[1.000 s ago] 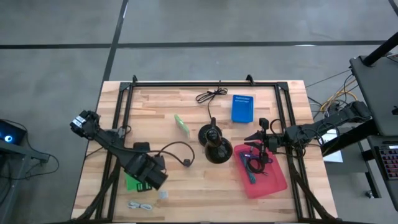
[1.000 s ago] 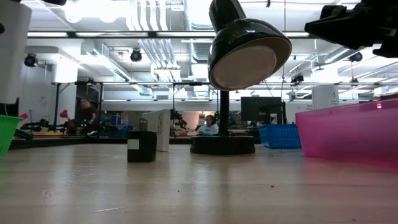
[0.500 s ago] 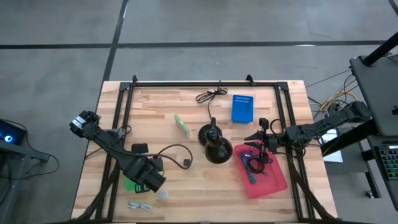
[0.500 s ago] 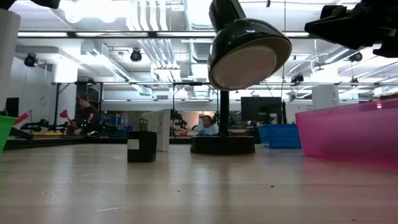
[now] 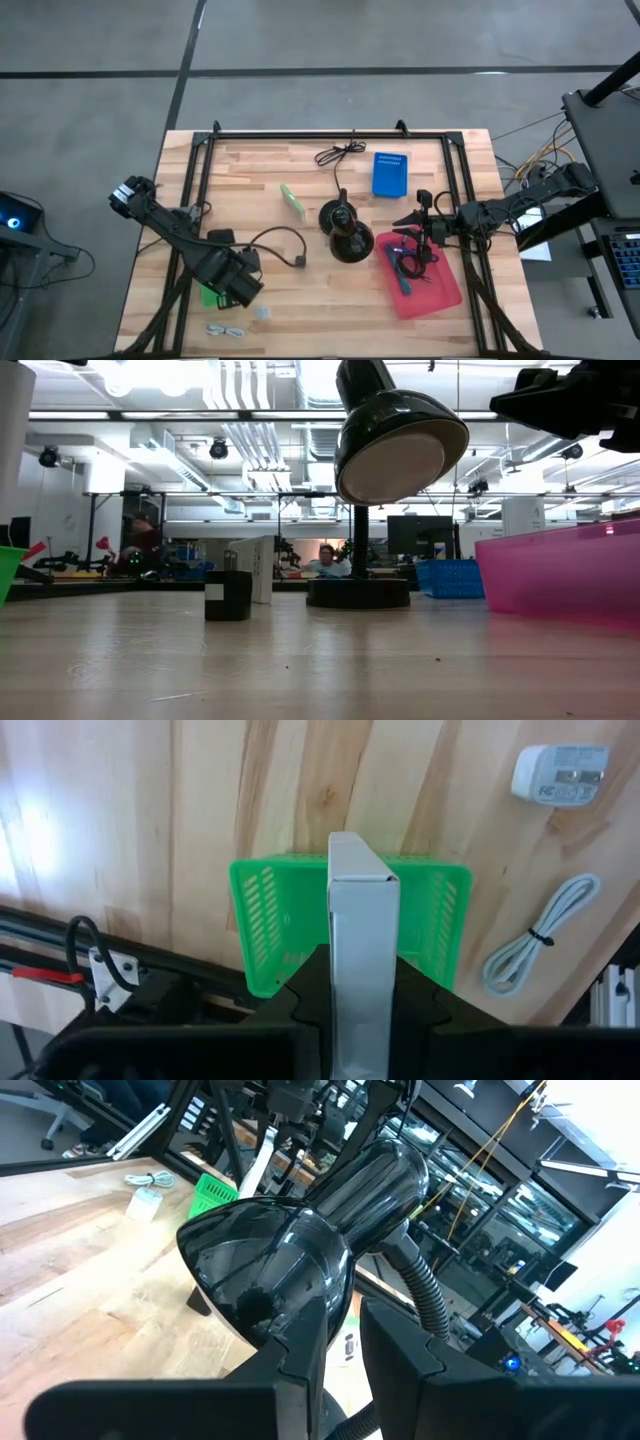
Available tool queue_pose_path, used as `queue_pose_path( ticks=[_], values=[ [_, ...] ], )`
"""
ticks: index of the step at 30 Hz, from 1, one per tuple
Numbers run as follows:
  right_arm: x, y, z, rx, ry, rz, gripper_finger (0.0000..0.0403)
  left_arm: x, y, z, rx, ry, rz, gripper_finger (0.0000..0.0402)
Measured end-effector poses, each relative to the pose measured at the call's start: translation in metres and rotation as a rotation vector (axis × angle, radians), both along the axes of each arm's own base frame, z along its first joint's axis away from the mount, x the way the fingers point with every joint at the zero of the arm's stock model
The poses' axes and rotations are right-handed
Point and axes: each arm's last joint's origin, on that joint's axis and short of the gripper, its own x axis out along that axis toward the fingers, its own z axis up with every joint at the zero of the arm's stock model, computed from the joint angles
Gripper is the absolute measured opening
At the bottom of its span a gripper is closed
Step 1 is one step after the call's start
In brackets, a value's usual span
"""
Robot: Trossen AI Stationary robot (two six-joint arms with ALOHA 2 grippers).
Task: Pick and place items into bin
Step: Put the bottom white card reader box into the green bin
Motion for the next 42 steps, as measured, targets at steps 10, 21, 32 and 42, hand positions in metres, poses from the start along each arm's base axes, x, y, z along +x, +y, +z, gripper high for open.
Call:
queue_pose_path(
  ticks=[10,21,32,42],
  values=[
    [0.0,0.0,0.0,0.0,0.0,-0.001,0.0054,-0.009,-0.001,-0.012,0.024,0.045,-0.007,0.0033],
    [0.0,0.0,0.0,0.0,0.0,0.0,0.0054,-0.016,0.004,-0.018,0.05,0.058,0.035,0.0033],
    [0.0,0.0,0.0,0.0,0.0,0.0,0.0054,-0.018,0.002,-0.005,-0.057,0.07,0.049,0.0033],
    [0.0,0.0,0.0,0.0,0.0,0.0,0.0054,-0.022,0.004,-0.021,-0.011,0.126,0.13,0.0033]
  ],
)
